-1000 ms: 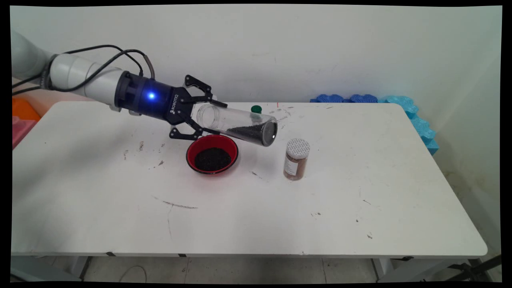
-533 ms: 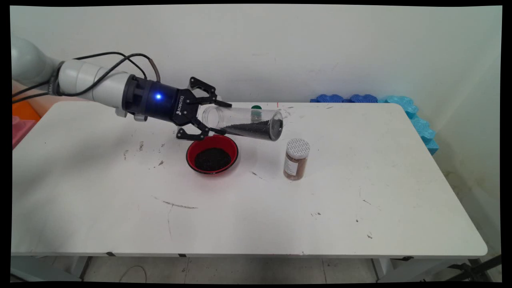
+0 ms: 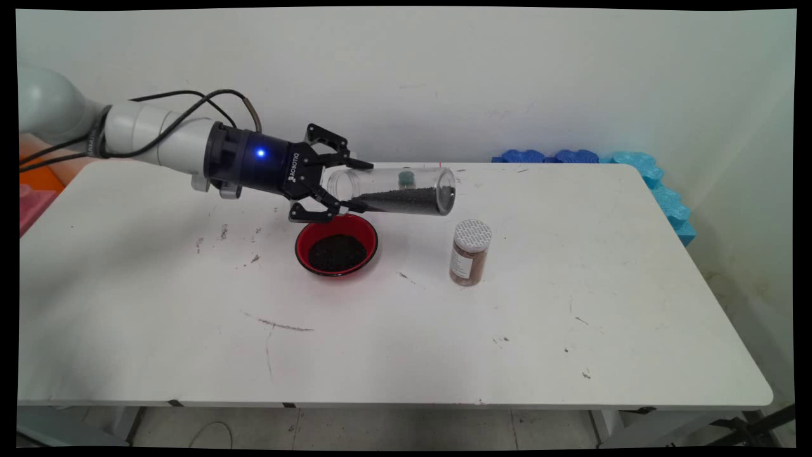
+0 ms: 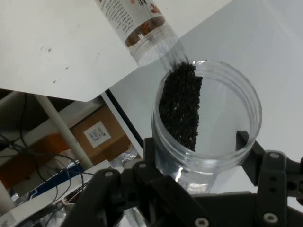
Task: Pour the black seasoning powder in the red bowl
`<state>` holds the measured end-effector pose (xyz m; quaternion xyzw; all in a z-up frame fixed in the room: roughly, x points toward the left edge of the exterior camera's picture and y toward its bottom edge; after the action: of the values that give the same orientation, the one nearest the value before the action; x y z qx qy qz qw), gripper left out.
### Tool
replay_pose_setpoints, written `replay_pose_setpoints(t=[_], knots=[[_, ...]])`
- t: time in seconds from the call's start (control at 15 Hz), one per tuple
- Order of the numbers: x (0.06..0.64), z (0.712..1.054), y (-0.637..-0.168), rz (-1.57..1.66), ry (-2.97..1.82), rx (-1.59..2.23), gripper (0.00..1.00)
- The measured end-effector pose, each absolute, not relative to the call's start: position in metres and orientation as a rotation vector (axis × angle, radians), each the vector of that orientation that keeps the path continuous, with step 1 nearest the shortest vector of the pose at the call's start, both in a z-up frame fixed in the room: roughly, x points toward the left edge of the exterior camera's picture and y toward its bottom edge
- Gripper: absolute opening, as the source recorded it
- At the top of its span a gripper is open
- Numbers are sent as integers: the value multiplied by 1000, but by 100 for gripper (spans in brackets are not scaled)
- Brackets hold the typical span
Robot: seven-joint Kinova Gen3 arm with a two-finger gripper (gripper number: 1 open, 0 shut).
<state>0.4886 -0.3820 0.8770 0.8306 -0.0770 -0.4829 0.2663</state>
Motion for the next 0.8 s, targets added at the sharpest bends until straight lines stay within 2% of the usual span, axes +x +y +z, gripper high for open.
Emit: replay_pose_setpoints(t=[0.8], knots=[[484,866,-388,-1334,-120,2245,0]])
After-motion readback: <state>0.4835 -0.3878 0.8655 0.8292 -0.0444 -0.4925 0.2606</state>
